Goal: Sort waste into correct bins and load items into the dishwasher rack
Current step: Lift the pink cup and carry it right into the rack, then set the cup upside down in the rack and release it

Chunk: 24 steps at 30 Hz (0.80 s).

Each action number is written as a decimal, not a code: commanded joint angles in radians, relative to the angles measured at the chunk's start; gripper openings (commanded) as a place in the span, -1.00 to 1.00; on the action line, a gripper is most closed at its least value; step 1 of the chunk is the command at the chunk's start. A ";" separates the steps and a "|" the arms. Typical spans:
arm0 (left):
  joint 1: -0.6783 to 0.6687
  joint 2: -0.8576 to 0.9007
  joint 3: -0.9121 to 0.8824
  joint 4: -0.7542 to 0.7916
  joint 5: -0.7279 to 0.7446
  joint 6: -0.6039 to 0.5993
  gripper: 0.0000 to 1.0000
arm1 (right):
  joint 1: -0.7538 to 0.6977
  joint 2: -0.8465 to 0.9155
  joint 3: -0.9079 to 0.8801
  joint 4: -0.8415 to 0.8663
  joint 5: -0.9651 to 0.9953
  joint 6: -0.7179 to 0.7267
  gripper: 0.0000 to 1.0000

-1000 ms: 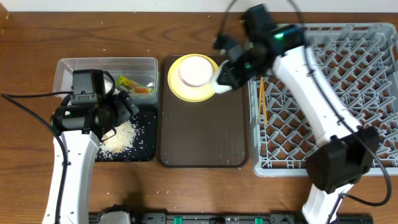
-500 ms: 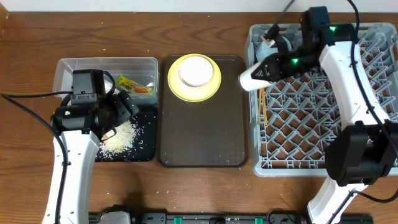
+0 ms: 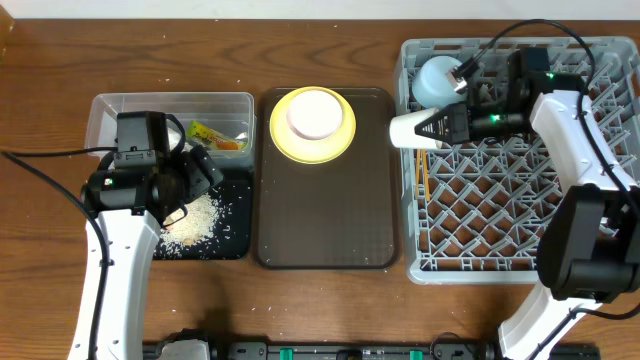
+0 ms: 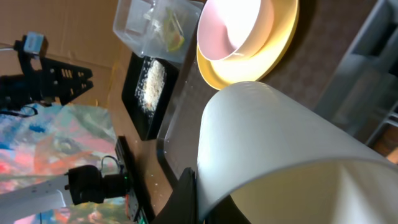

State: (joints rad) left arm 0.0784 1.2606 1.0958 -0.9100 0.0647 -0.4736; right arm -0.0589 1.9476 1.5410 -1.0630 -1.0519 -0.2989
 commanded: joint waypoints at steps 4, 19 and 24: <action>0.004 0.002 0.014 -0.002 -0.005 0.005 0.92 | -0.029 -0.002 -0.032 -0.009 0.174 -0.017 -0.76; 0.004 0.002 0.014 -0.002 -0.005 0.005 0.92 | -0.029 -0.002 -0.032 -0.003 0.353 -0.017 -0.77; 0.004 0.002 0.014 -0.002 -0.005 0.005 0.92 | -0.029 -0.002 -0.032 -0.010 0.377 -0.017 -0.77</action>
State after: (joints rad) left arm 0.0784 1.2606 1.0958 -0.9100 0.0647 -0.4736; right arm -0.0792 1.9347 1.5185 -1.0615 -0.8124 -0.3195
